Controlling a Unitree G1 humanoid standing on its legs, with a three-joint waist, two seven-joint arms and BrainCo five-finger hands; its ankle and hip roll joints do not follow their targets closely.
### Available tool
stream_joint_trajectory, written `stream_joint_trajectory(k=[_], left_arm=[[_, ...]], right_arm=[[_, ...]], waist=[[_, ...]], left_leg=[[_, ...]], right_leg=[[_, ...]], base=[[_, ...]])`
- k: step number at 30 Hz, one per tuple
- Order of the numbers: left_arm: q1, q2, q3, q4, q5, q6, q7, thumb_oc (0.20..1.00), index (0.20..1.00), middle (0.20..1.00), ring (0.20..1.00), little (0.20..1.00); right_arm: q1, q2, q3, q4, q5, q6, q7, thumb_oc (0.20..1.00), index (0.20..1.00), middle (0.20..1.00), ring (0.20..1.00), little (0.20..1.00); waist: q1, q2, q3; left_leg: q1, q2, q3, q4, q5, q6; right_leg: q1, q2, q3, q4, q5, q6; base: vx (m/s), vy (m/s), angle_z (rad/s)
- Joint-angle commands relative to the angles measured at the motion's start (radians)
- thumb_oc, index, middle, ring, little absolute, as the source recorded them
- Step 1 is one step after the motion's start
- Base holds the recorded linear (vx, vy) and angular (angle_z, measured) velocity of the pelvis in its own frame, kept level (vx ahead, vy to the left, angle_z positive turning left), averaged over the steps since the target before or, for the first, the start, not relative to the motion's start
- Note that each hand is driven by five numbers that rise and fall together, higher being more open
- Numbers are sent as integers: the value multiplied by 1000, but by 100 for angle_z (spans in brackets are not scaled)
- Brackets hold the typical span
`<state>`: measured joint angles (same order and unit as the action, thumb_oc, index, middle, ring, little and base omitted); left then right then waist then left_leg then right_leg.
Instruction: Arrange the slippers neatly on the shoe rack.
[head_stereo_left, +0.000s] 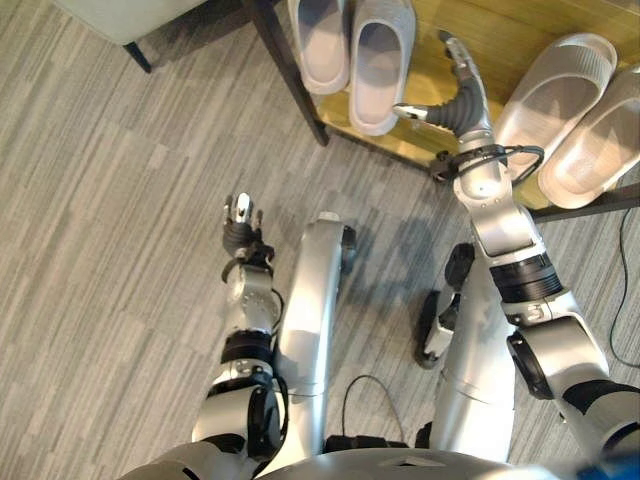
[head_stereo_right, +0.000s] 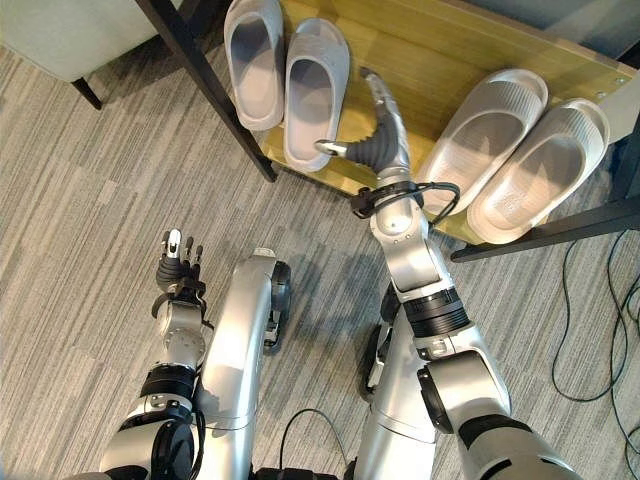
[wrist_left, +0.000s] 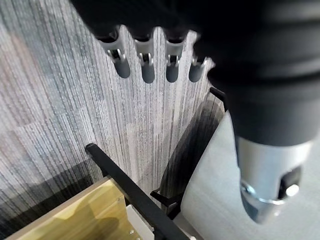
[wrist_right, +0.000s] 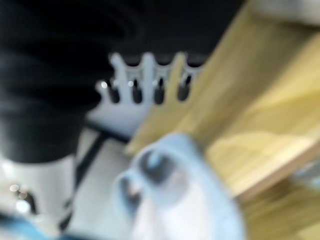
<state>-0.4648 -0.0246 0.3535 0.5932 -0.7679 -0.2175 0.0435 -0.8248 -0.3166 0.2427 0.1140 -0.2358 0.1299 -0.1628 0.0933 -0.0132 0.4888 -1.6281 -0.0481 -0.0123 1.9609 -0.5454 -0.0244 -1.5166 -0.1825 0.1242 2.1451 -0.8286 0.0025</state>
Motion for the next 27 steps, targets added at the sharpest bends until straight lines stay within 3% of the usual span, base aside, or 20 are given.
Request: stream_joint_trajectory(k=[1, 2, 3, 6, 14, 27], left_arm=[[121, -171, -81, 14, -11, -71, -10, 1000, 1000, 1000, 1000, 1000], [120, -172, -80, 14, -11, -72, -10, 1000, 1000, 1000, 1000, 1000], [124, -170, -79, 19, -18, -73, -12, 1000, 1000, 1000, 1000, 1000], [123, -168, -76, 23, -21, -73, -13, 1000, 1000, 1000, 1000, 1000], [119, -162, -73, 33, -21, -77, -18, 1000, 1000, 1000, 1000, 1000], [90, -158, -53, 45, -32, -87, 2, 1000, 1000, 1000, 1000, 1000]], right_arm=[[-87, -40, 50, -168, 30, -103, 47, 1000, 1000, 1000, 1000, 1000], [-87, -41, 51, -169, 30, -103, 47, 1000, 1000, 1000, 1000, 1000], [-84, -8, 75, -191, 90, -75, 132, 1000, 1000, 1000, 1000, 1000], [-74, 12, 88, -204, 114, -50, 187, 1000, 1000, 1000, 1000, 1000], [-37, 11, 134, -278, 187, 10, 389, 1000, 1000, 1000, 1000, 1000], [54, -5, 59, -277, 219, 170, 532, 1000, 1000, 1000, 1000, 1000]], waist=[[-20, -34, 31], [-21, -33, 31], [-25, -35, 31], [-28, -38, 31], [-36, -41, 31], [-59, -50, 31]], left_leg=[[58, 46, -93, 4, -185, -11], [58, 46, -92, 4, -185, -11], [58, 46, -93, 1, -183, -13], [58, 48, -91, 0, -182, -14], [58, 45, -89, -2, -184, -13], [58, 47, -85, -3, -191, -12]], right_leg=[[-21, -3, 140, 86, 206, -21], [-21, -4, 141, 86, 206, -21], [-21, 0, 140, 85, 209, -21], [-22, 3, 140, 84, 212, -21], [-22, 11, 141, 83, 221, -18], [-23, 19, 143, 88, 225, -22]], base=[[0, 0, 0], [0, 0, 0], [0, 0, 0], [0, 0, 0], [0, 0, 0], [-2, 0, -1]])
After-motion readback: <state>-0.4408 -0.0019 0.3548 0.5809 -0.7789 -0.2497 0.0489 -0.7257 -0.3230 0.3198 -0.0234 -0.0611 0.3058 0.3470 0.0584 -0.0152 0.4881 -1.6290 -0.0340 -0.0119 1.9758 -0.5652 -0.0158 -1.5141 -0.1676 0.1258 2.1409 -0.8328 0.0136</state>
